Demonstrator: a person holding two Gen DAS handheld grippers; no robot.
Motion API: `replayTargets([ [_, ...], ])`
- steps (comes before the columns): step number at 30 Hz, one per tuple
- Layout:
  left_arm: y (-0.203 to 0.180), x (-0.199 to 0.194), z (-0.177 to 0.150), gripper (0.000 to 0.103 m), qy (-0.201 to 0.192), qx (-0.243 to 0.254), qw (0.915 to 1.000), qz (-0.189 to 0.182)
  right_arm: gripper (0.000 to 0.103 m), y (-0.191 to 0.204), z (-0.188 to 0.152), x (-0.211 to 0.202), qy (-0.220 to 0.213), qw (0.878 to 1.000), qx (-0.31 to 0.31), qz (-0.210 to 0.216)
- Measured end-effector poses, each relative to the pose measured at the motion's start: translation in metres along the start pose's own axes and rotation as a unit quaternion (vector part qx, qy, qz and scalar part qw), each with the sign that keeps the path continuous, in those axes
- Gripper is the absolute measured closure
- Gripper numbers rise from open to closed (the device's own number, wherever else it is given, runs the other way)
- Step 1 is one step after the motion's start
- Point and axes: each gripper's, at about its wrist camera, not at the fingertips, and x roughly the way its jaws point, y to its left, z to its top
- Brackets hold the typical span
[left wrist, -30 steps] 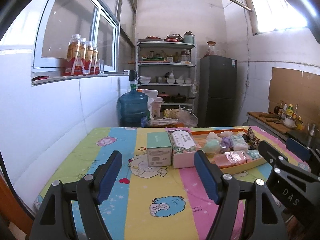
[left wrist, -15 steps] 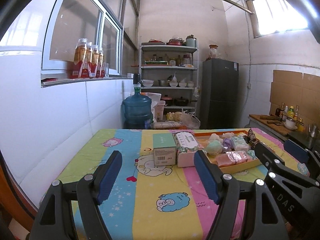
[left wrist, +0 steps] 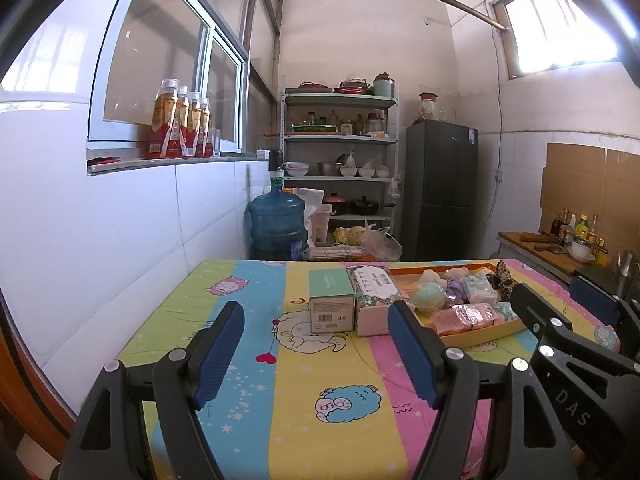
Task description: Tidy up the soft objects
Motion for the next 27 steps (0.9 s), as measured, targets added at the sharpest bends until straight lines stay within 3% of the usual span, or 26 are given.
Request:
replayTargets([
  [27, 0.0024, 0.0025, -0.0006, 0.029, 0.004, -0.003, 1.0000, -0.002, 0.029, 0.0018, -0.0004, -0.0003, 0.000, 1.000, 0.000, 0.000],
])
